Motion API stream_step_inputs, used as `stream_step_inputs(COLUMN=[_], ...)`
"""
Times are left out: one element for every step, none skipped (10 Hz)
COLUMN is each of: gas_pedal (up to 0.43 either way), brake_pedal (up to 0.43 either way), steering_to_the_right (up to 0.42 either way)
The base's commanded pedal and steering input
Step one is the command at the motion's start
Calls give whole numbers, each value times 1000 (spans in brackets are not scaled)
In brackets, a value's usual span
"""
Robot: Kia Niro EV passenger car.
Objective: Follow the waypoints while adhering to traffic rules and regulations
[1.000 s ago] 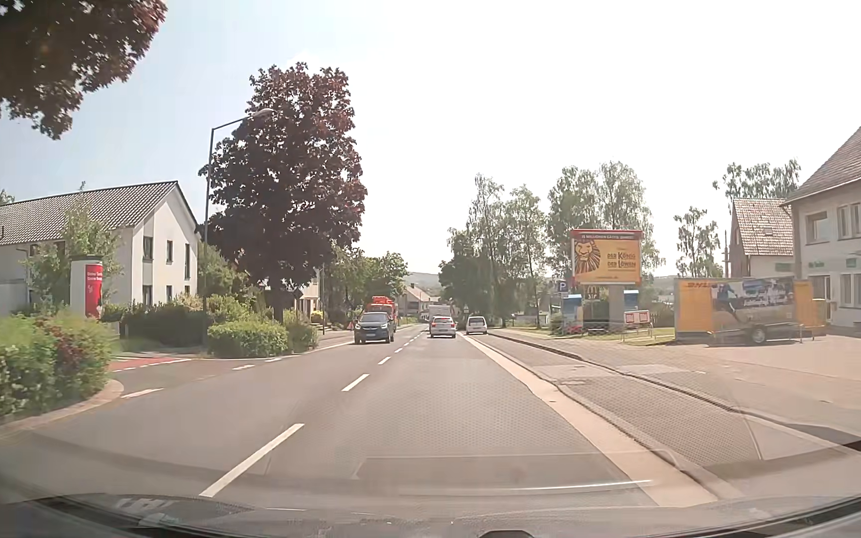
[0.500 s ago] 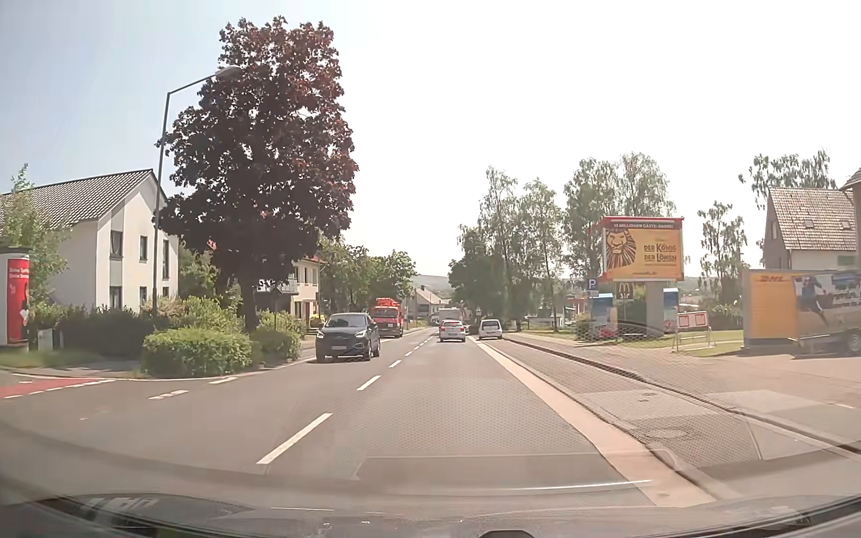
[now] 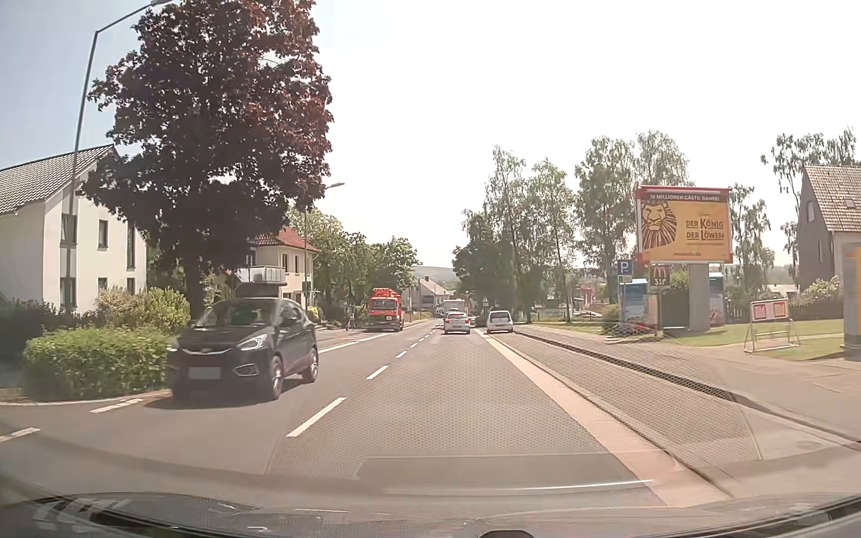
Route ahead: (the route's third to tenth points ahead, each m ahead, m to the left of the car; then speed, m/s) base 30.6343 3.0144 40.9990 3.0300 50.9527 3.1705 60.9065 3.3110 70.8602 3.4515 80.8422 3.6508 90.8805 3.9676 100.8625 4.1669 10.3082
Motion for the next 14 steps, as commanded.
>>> stream_step_inputs(gas_pedal=[118, 118, 118, 118, 118, 118, 118, 118, 110, 110, 110, 110, 110, 118], brake_pedal=[0, 0, 0, 0, 0, 0, 0, 0, 0, 0, 0, 0, 0, 0], steering_to_the_right=[-5, -5, -5, -5, -5, -5, -5, -5, -5, -5, -5, -4, -4, -5])
